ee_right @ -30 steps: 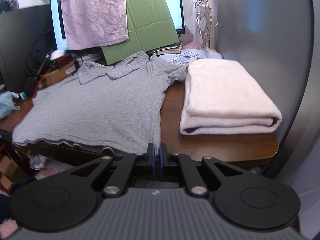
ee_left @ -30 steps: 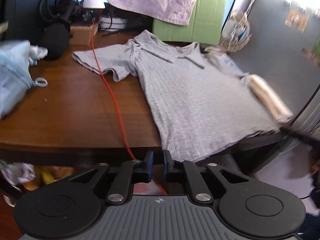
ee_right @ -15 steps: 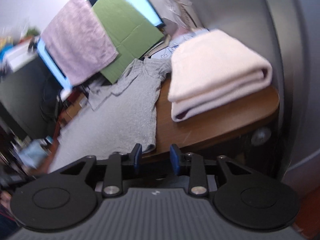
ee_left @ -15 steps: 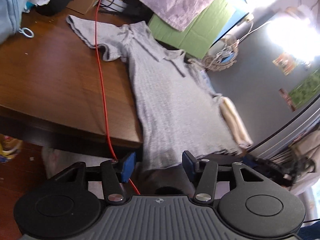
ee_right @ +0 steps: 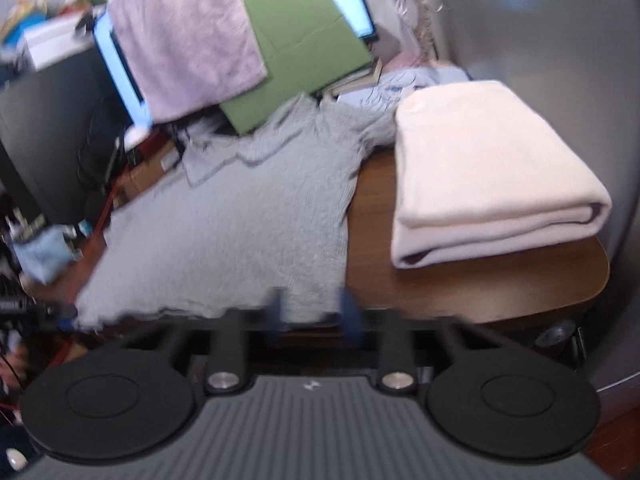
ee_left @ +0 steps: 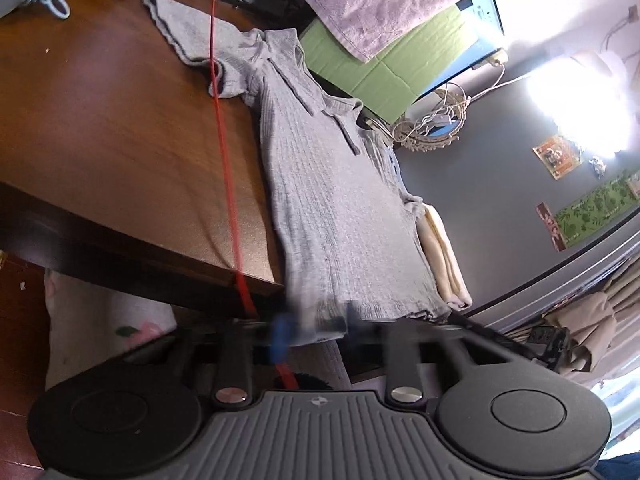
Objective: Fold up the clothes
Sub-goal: 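Lift the hem with both tools and fold it toward the collar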
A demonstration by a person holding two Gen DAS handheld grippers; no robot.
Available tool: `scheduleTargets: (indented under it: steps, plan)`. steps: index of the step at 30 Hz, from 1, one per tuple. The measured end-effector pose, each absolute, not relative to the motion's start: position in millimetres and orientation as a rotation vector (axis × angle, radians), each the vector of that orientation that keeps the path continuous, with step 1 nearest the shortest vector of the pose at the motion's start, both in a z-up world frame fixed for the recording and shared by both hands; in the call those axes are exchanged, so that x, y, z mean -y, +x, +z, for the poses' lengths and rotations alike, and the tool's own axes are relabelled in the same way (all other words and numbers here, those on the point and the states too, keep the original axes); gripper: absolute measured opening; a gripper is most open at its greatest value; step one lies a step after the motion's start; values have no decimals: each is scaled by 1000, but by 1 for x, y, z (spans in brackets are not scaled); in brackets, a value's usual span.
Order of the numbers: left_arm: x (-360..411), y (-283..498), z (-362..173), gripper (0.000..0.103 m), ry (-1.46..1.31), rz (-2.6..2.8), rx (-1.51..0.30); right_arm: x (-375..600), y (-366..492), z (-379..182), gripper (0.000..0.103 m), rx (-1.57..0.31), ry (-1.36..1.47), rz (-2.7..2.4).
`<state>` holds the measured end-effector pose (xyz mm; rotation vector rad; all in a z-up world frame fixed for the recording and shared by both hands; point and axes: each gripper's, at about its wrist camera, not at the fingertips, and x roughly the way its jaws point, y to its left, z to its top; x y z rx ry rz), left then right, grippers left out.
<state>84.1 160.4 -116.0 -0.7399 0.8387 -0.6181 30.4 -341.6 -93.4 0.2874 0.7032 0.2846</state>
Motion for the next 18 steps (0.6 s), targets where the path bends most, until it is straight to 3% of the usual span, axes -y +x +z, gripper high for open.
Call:
scheduleTargets:
  steps: [11,18]
  plan:
    - [-178,67,-72,4,-764,-644,-721,373,17,-74,4,-612,397,245]
    - [-185,108,-27,4,-830,-639,-620,377,52,-31,4,-516,478,288]
